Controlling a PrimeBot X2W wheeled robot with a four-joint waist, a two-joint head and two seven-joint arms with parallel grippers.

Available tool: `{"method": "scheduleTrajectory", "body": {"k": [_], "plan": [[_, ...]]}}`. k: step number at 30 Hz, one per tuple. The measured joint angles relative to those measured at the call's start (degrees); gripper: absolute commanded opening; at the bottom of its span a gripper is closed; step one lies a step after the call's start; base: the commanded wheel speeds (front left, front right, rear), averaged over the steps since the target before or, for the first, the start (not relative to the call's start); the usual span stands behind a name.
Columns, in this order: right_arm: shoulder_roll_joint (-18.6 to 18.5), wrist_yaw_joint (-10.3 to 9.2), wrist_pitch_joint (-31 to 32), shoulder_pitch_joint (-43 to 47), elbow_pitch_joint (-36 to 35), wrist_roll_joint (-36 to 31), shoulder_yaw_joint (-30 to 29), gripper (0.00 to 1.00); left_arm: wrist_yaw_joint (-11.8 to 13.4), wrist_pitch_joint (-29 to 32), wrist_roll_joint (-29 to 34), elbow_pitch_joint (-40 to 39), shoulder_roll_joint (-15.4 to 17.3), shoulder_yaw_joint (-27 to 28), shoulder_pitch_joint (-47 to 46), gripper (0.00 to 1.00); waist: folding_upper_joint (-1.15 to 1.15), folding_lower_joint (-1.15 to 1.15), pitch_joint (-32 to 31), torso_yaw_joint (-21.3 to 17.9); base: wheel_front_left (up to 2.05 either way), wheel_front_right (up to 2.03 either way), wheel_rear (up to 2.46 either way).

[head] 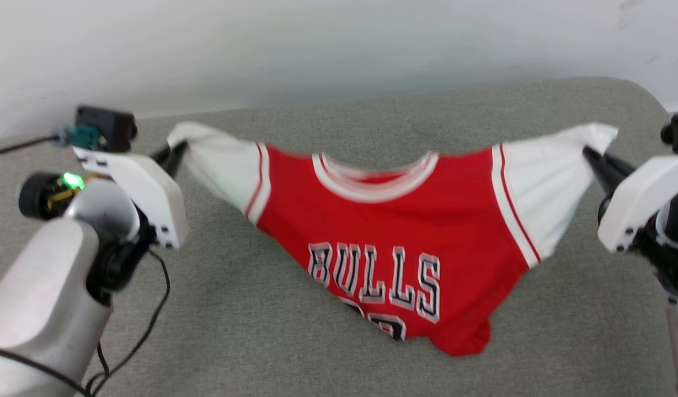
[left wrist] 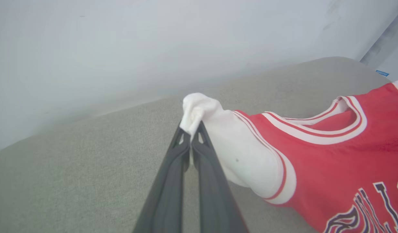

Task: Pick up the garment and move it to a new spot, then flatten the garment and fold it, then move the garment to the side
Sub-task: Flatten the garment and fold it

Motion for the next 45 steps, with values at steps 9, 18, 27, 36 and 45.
{"method": "scheduleTrajectory", "body": {"k": [9, 18, 27, 36, 45], "plan": [[-0.81, 0.00, -5.93, -17.24, 9.34, 0.46, 1.91, 0.00, 2.22, -7.33, 3.98, 5.42, -2.94, 2.98, -15.62, 0.00, 0.00, 0.00, 0.83, 1.67, 0.00, 0.00, 0.00], [-2.03, 0.00, -12.70, -36.91, 17.23, 0.53, 2.19, 0.00, 0.85, -14.13, 6.13, 14.72, -5.46, 4.79, -34.11, 0.00, 0.00, 0.00, 7.41, 3.02, 0.00, 0.00, 0.00], [-0.60, 0.00, -21.00, -56.97, 24.12, -3.81, 3.09, 0.00, -1.00, -20.34, 8.49, 20.89, -3.15, 7.08, -51.54, 0.00, 0.00, 0.01, 16.71, 2.96, 0.00, 0.00, 0.00], [0.49, 0.00, -26.89, -70.35, 31.26, -4.65, 6.16, 0.00, -3.18, -23.80, 8.29, 25.84, -3.01, 8.18, -60.15, 0.00, 0.00, 0.01, 24.75, 2.92, 0.00, 0.00, 0.00], [1.69, 0.01, -29.19, -70.60, 39.51, -2.02, 12.28, 0.00, -6.27, -25.48, 5.66, 34.54, -5.03, 7.83, -58.28, 0.00, 0.00, 0.01, 27.81, 2.96, 0.00, 0.00, 0.00]]}}
